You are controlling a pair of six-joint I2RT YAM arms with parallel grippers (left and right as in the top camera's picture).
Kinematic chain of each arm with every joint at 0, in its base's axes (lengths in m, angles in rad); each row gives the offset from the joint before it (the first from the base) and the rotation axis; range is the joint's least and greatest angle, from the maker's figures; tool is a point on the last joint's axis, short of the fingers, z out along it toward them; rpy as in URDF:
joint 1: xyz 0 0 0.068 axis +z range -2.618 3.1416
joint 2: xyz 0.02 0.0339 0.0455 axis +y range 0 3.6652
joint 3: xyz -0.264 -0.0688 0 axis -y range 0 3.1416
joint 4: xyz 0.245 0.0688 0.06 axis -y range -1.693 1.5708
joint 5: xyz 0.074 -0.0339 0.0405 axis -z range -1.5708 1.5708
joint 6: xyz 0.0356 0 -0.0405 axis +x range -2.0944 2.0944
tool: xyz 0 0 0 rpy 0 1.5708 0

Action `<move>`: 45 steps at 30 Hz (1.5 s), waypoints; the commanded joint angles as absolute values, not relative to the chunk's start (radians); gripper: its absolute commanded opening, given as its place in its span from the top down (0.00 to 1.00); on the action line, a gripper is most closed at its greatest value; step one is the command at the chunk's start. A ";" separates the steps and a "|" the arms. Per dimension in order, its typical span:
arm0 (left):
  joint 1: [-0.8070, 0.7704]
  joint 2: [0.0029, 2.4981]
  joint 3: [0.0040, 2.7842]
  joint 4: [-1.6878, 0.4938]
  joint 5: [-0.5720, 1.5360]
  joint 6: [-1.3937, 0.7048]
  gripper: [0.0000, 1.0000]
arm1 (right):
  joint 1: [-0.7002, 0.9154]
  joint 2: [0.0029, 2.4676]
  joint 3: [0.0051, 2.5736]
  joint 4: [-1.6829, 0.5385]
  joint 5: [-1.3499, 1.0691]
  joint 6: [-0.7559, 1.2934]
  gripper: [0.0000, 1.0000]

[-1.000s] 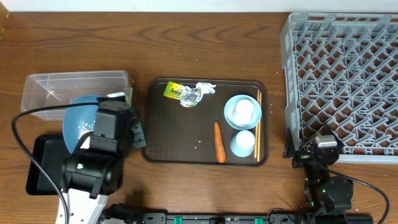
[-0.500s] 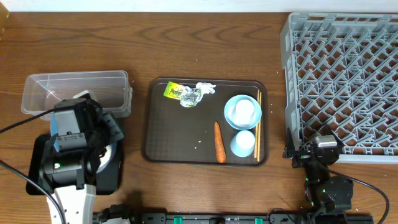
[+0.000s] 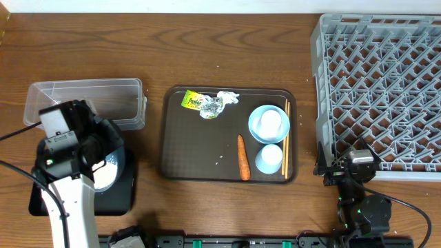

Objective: Sort waste into correct bins and load items into the dishwasher rack
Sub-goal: 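Lift the bowl with the left gripper toward the black tray, then tilt the bowl with the left gripper, pouring rice onto black tray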

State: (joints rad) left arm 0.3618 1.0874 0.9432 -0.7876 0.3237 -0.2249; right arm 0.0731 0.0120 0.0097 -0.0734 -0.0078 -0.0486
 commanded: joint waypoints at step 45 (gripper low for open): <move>0.984 1.214 0.953 -0.833 1.099 -0.127 0.93 | 0.064 0.006 0.006 -0.075 -0.005 -0.061 0.01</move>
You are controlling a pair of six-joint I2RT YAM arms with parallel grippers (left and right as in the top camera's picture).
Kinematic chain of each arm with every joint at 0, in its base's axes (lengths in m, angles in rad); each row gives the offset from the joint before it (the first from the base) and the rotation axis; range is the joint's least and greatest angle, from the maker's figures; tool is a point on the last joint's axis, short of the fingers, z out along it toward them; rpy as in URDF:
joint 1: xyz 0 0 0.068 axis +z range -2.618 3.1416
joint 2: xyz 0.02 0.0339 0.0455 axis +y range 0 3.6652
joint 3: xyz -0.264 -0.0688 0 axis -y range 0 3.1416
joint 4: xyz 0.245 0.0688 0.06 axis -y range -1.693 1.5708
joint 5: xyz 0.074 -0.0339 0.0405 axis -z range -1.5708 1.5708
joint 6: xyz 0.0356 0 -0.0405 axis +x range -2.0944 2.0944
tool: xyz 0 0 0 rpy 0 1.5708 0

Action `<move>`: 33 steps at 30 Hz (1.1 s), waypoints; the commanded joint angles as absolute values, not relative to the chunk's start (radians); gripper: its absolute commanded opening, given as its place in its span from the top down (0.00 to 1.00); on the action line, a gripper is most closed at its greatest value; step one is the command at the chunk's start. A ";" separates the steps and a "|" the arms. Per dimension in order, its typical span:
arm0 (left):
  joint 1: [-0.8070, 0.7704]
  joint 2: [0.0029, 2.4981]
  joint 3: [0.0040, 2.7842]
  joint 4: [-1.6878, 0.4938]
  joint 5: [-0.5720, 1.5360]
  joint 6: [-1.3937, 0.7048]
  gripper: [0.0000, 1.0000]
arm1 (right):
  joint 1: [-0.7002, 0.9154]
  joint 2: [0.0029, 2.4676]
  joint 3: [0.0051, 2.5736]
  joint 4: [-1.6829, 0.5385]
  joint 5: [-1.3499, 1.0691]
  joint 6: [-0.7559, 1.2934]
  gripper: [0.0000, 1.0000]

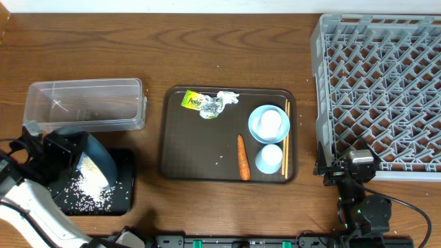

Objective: Sort waste into correct bins and load items into the dishwasher rack
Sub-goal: 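Tilt the bowl with the left gripper, pouring rice onto black tray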

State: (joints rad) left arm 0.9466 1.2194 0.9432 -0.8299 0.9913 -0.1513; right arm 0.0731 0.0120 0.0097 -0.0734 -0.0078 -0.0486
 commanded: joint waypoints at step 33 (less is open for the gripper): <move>1.202 1.221 0.953 -0.995 1.427 -0.109 0.94 | 0.064 0.006 0.006 -0.075 -0.005 -0.061 0.01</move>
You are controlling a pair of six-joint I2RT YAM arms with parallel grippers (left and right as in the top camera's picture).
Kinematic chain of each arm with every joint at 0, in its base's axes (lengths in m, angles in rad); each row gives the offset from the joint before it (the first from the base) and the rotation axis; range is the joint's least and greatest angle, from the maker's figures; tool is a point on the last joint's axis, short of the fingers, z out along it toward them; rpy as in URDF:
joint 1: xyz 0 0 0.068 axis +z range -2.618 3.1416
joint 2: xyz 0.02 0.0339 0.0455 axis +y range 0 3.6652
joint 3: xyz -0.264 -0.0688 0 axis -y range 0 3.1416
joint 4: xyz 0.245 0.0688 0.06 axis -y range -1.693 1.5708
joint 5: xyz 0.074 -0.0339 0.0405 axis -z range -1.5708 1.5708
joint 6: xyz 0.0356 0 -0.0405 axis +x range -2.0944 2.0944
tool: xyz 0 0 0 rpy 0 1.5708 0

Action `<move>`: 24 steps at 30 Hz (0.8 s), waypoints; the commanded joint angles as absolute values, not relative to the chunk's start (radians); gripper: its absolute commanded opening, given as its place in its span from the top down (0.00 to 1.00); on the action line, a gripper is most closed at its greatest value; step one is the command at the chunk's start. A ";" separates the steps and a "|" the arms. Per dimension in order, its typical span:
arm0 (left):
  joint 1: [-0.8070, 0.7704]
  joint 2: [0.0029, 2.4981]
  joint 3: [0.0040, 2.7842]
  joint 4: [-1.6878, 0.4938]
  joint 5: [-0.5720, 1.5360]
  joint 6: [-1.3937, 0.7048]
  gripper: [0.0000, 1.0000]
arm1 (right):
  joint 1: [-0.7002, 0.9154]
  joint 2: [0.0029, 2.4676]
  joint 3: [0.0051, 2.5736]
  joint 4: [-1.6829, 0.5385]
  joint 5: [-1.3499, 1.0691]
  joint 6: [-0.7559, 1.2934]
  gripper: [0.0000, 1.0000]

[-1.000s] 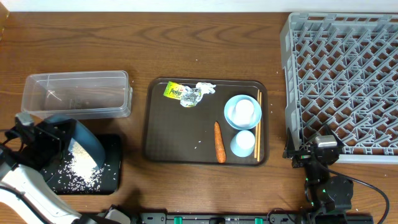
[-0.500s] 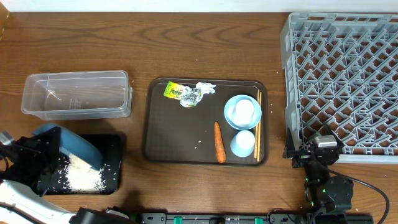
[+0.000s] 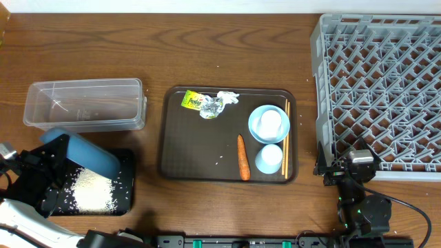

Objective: Sort waste into correct bins and load items into the dishwasher rack
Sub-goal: 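Tilt the bowl with the left gripper, pouring rice onto black tray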

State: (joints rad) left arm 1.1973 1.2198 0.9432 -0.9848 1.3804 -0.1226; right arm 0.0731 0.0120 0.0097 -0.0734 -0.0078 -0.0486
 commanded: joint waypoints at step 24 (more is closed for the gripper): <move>1.279 1.210 0.953 -1.095 1.309 -0.026 0.94 | 0.064 0.006 0.006 -0.075 -0.005 -0.061 0.01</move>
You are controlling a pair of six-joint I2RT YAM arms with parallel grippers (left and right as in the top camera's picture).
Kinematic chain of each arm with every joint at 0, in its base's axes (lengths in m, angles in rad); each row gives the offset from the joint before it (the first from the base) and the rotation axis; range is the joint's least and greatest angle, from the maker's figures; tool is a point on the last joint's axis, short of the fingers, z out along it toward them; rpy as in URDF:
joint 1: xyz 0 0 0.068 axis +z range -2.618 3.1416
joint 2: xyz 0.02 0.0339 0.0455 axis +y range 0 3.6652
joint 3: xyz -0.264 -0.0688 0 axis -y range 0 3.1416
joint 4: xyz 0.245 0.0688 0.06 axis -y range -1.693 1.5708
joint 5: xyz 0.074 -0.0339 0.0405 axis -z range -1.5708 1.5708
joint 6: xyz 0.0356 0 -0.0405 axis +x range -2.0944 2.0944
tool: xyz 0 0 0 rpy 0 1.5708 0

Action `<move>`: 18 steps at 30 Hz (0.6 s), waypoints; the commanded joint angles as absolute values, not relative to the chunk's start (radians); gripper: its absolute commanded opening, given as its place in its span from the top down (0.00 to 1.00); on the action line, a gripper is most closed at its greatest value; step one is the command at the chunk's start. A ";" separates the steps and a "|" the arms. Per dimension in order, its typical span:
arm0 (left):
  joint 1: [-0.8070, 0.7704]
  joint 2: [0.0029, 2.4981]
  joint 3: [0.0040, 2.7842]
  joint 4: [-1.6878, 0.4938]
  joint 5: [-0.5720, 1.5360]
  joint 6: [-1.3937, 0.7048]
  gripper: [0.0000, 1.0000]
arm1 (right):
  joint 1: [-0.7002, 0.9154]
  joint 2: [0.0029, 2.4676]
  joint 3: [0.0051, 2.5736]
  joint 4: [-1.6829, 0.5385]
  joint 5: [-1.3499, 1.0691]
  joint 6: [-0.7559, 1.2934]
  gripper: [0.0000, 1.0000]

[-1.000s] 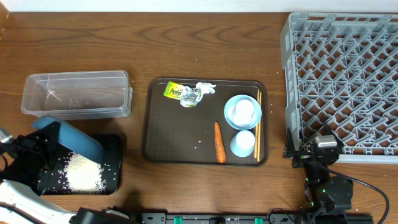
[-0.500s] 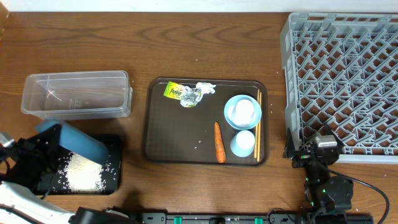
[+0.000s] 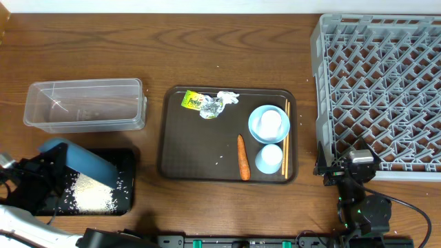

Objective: Sort waste into correct bins and load items into the dishwasher rack
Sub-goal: 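Tilt the bowl with the left gripper, pouring rice onto black tray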

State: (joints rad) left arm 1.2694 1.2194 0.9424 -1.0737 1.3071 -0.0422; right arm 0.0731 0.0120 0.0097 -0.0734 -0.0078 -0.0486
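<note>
My left gripper (image 3: 49, 167) is shut on the rim of a blue bowl (image 3: 81, 160). The bowl is tipped on its side over the black bin (image 3: 125, 180) at the front left. A heap of white rice (image 3: 91, 194) lies in that bin, with loose grains around it. On the brown tray (image 3: 189, 148) lie a yellow-green wrapper (image 3: 192, 101), crumpled foil (image 3: 219, 102), a carrot (image 3: 242, 157), a light blue plate with a small bowl (image 3: 269, 123), a cup (image 3: 269, 159) and chopsticks (image 3: 286, 138). My right gripper (image 3: 346, 167) rests low by the grey dishwasher rack (image 3: 324, 103); how its jaws stand is unclear.
A clear plastic bin (image 3: 84, 104) stands behind the black bin, left of the tray. The rack fills the right side up to the far edge. Bare wooden table (image 3: 227, 48) lies behind the tray and the bins.
The tipped blue bowl and my left gripper have shifted slightly lower and nearer the front edge over the black bin. The rice heap, tray items and right arm are unchanged.
First my left gripper held the bowl, with rice in it, over the black bin. Then the bowl was tilted and rice lay scattered in the bin. Later the bowl lay tipped right over above a rice heap, as it is now.
</note>
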 commanded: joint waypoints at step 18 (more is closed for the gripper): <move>1.264 1.069 0.962 -1.181 1.316 0.089 0.94 | 0.064 0.006 0.006 -0.075 -0.005 -0.062 0.01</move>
State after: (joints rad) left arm 1.2755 1.1328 0.9424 -1.1721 1.3056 0.0566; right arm 0.0731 0.0120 0.0097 -0.0734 -0.0082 -0.0486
